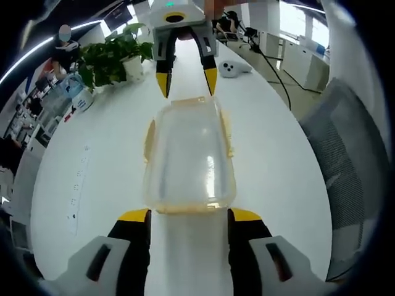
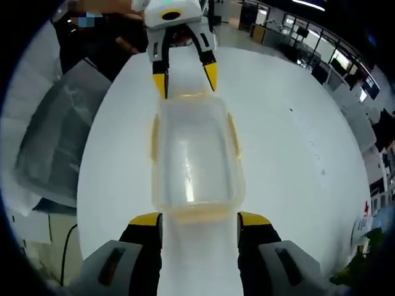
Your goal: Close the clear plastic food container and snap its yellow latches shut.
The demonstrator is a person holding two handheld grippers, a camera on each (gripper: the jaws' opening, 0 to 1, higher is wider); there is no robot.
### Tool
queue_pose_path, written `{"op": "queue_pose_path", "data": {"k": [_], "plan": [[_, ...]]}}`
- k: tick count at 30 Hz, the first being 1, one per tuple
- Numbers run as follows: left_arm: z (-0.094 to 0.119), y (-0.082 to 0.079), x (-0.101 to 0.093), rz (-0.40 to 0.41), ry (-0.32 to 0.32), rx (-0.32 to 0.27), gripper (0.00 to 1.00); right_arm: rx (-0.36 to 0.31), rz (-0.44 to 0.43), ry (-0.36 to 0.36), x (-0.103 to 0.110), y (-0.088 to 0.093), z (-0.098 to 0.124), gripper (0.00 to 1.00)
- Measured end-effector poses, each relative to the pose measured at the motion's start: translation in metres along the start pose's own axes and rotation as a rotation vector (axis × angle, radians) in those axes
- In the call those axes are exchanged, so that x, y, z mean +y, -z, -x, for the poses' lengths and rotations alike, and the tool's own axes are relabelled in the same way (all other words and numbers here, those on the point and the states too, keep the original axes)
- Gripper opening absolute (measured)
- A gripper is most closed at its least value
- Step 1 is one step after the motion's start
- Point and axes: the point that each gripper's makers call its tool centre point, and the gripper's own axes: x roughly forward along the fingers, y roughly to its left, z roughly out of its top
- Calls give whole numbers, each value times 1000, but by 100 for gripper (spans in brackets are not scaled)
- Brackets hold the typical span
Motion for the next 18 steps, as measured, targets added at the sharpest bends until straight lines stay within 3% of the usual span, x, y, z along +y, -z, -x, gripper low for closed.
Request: {"op": "queue_pose_path", "data": {"k": [2,7,18], "plan": [[2,-5,0,27,-1,-15,50,-11,-10,13,-2,-4,1,48],[2,-9,1,66,-15,12,49,-15,-78,24,-1,-13,-1,47],[3,-12,11,261,-89,68,50,-31,-251,50,-8,-26,-2,46]]}}
